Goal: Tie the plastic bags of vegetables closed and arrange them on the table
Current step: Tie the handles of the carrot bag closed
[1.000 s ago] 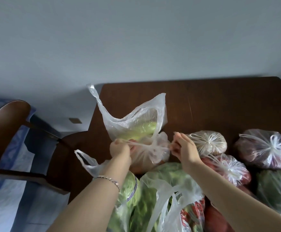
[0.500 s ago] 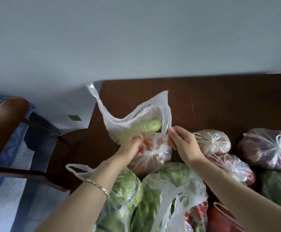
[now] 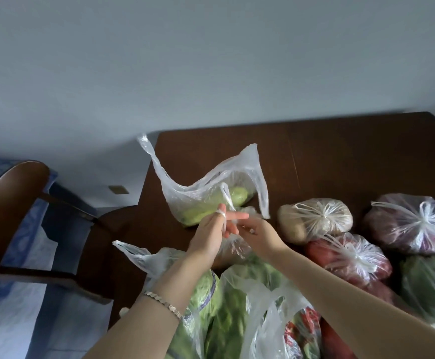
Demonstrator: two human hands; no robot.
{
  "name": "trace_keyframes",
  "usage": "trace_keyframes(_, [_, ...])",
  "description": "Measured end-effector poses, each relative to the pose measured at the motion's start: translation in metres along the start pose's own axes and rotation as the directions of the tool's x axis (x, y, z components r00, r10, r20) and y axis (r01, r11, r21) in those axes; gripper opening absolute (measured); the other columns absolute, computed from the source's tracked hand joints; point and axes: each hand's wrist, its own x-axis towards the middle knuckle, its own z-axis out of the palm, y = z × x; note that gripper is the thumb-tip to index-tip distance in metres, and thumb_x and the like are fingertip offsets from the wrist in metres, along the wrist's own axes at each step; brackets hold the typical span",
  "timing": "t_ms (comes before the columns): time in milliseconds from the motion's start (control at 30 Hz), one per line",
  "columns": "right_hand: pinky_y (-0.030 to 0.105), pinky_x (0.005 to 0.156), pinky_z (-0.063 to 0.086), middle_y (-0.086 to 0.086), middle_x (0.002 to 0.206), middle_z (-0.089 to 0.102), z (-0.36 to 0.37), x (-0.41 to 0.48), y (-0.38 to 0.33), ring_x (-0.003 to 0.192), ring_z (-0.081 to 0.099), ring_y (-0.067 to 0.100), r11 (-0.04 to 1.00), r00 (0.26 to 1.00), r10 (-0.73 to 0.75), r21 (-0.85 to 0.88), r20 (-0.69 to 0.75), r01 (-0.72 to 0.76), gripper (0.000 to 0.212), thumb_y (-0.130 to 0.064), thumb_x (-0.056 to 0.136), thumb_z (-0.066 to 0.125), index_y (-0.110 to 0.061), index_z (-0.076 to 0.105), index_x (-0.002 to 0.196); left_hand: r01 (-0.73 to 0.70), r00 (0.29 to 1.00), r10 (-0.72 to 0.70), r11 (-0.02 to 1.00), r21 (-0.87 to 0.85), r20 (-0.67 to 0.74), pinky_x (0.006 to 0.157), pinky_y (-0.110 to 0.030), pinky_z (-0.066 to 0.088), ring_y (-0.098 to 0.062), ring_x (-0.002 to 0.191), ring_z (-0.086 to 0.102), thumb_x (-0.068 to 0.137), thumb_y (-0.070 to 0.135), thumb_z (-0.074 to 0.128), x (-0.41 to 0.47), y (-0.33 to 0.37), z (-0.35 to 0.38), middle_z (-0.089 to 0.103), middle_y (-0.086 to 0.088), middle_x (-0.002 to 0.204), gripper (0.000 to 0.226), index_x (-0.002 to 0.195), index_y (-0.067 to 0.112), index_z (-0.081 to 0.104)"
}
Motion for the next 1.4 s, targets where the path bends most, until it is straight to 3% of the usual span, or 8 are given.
trace_keyframes(100, [0.014, 0.053, 0.035, -0.007, 0.063, 0.054, 0.005, -0.001, -0.002, 0.056, 0.045, 0.006, 0.996, 0.999, 0.014, 0.089, -0.045, -0.01, 0.023, -0.012, 0.093, 0.049, -0.019, 0.06, 0.074, 0.022, 0.999, -0.021, 0.999, -0.033, 0.032, 0.077, -0.014, 0.038, -0.007, 0.076, 0.05, 0.102, 0.025, 0.023, 0.0, 0.005, -0.005, 0.063, 0.005, 0.073, 0.062, 0.073, 0.03, 0.077])
trace_keyframes(267, [0.01, 0.039, 0.03, -0.008, 0.038, 0.048, 0.007, 0.01, -0.011, 0.039, 0.041, 0.003, 0.957, 0.961, 0.269, 0.129, -0.07, -0.258, 0.04, -0.013, 0.092, 0.049, -0.016, 0.048, 0.051, -0.25, 0.954, 0.298, 0.862, 0.441, -0.042, 0.068, -0.011, 0.041, 0.001, 0.072, 0.052, 0.099, 0.027, 0.035, -0.012, 0.016, -0.008, 0.051, 0.01, 0.078, 0.041, 0.081, 0.015, 0.07])
trace_keyframes(433, [0.025, 0.051, 0.032, -0.004, 0.055, 0.043, 0.018, 0.007, -0.02, 0.063, 0.05, 0.023, 0.964, 0.987, 0.148, -0.231, 0.068, -0.129, 0.035, -0.015, 0.086, 0.048, -0.025, 0.034, 0.055, -0.149, 0.989, 0.139, 0.94, 0.308, 0.054, 0.068, -0.024, 0.047, -0.013, 0.06, 0.053, 0.099, 0.027, 0.035, 0.001, 0.034, 0.001, 0.065, -0.012, 0.074, 0.047, 0.061, 0.02, 0.061])
trace_keyframes(600, [0.015, 0.047, 0.027, -0.007, 0.05, 0.041, 0.007, -0.005, -0.011, 0.046, 0.038, 0.003, 0.99, 0.99, 0.125, -0.078, 0.07, -0.119, 0.035, -0.023, 0.092, 0.052, -0.017, 0.046, 0.057, -0.034, 0.995, 0.018, 0.987, 0.159, 0.103, 0.059, -0.014, 0.049, -0.011, 0.062, 0.059, 0.091, 0.003, 0.04, 0.011, 0.032, 0.009, 0.056, -0.002, 0.071, 0.024, 0.098, 0.01, 0.062])
trace_keyframes(733, [0.011, 0.043, 0.027, -0.011, 0.04, 0.045, 0.007, -0.007, -0.006, 0.036, 0.038, -0.003, 0.957, 0.977, 0.211, 0.204, 0.001, -0.207, 0.037, -0.01, 0.092, 0.049, -0.017, 0.049, 0.055, -0.267, 0.963, 0.214, 0.698, 0.664, 0.163, 0.088, -0.027, 0.045, -0.016, 0.104, 0.053, 0.096, 0.018, 0.039, 0.009, 0.01, 0.005, 0.053, -0.003, 0.113, 0.031, 0.126, 0.014, 0.047])
trace_keyframes(867, [0.019, 0.057, 0.041, 0.0, 0.057, 0.055, 0.008, -0.003, -0.004, 0.054, 0.05, 0.01, 0.908, 0.963, 0.268, 0.339, -0.017, -0.247, 0.03, -0.013, 0.092, 0.051, -0.015, 0.059, 0.063, -0.34, 0.938, 0.271, 0.614, 0.713, 0.215, 0.074, -0.021, 0.039, -0.019, 0.089, 0.057, 0.097, 0.027, 0.041, 0.011, -0.012, -0.002, 0.058, -0.008, 0.096, 0.03, 0.103, 0.004, 0.06])
trace_keyframes(1267, [0.025, 0.049, 0.047, -0.005, 0.044, 0.057, 0.022, 0.014, 0.003, 0.037, 0.05, 0.005, 0.905, 0.901, 0.358, 0.33, -0.247, -0.269, 0.014, -0.022, 0.081, 0.069, -0.018, 0.063, 0.07, -0.308, 0.945, 0.313, 0.744, 0.593, 0.099, 0.063, -0.02, 0.033, -0.02, 0.071, 0.051, 0.084, 0.018, 0.065, 0.017, -0.032, -0.014, 0.052, -0.007, 0.069, 0.022, 0.081, -0.003, 0.071])
trace_keyframes(1400, [0.02, 0.056, 0.046, -0.002, 0.066, 0.06, 0.016, 0.011, -0.003, 0.056, 0.056, 0.009, 0.931, 0.918, 0.302, 0.284, -0.255, -0.228, 0.037, -0.027, 0.074, 0.076, -0.018, 0.048, 0.096, -0.071, 0.991, 0.109, 0.914, 0.4, -0.074, 0.07, -0.022, 0.036, -0.022, 0.09, 0.059, 0.087, 0.025, 0.062, 0.019, -0.028, -0.011, 0.066, -0.015, 0.095, 0.03, 0.102, 0.0, 0.069])
